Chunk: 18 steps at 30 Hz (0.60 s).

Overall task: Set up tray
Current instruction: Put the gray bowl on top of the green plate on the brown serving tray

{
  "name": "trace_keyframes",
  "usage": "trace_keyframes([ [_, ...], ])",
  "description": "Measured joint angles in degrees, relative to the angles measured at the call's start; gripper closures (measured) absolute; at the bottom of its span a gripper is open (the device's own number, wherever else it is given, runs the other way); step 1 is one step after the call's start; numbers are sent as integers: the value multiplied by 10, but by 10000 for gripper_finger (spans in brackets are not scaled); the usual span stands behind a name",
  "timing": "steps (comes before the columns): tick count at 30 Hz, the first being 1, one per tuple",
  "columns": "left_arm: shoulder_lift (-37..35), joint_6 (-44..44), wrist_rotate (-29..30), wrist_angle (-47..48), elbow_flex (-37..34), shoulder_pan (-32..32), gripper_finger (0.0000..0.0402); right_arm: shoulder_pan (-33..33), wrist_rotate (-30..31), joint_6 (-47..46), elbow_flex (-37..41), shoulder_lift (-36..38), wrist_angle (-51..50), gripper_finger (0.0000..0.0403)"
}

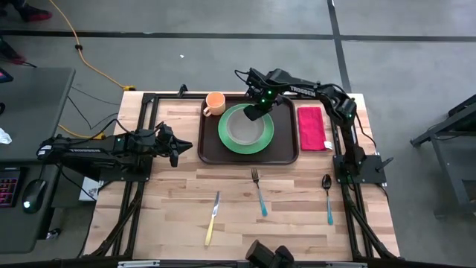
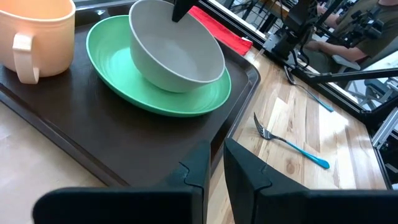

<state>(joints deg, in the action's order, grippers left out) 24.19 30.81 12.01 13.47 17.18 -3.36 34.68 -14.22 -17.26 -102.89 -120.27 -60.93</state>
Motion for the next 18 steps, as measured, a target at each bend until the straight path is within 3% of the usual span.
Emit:
trace_keyframes([
  [18,0,0,0,0,0,0,325,0,2,28,0,0,1,402],
])
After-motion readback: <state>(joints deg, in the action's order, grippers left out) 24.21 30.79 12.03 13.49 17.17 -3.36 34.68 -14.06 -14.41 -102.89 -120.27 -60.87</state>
